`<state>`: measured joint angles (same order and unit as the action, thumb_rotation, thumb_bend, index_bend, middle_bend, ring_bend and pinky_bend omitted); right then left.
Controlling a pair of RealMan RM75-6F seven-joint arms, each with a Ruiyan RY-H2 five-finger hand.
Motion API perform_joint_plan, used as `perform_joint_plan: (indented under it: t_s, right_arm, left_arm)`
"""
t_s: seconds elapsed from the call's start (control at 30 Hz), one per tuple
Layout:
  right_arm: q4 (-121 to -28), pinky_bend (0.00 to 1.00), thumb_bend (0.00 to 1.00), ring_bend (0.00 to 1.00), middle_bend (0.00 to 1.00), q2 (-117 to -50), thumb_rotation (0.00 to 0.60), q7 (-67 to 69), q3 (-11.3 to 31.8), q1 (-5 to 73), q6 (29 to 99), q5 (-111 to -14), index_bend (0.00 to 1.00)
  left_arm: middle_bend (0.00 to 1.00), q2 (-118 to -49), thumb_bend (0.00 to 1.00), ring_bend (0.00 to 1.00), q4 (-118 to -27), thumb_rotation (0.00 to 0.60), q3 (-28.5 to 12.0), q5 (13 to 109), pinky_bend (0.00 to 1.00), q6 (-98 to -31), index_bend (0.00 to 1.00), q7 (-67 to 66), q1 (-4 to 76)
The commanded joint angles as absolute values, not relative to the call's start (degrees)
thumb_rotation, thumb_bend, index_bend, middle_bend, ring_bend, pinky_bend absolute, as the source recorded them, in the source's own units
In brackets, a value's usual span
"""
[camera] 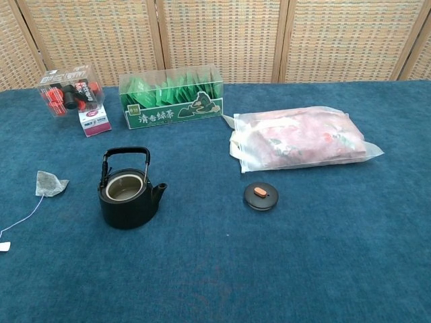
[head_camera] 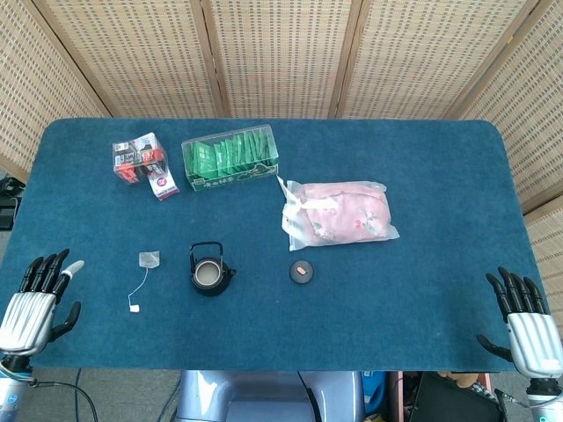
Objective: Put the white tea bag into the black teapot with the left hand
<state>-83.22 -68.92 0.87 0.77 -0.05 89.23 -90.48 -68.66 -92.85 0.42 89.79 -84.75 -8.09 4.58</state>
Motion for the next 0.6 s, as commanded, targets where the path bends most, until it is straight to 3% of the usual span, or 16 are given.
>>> perform_joint_plan:
  t_s: [0.03,0.6]
  right_arm:
    - [-83.2,0.00,0.10,0.00,0.06,-68.9,0.600,0.8,0.8,-0.1,89.2,-90.4,0.03]
    - [-83.2,0.00,0.10,0.00,0.06,-68.8,0.600,0.9,0.7,-0.5,89.5,-90.2,0.03]
  left_arm:
    - [0.00,-68.8,0.47,0.00,-92.5,0.600,0.6,89.0,0.00,-83.1,0.22,-8.7,5.2]
    - [0.00,-71.3,0.48,0.00,-90.6,0.600,1.3,84.7,0.00,-75.5,0.37,-13.0,7.6]
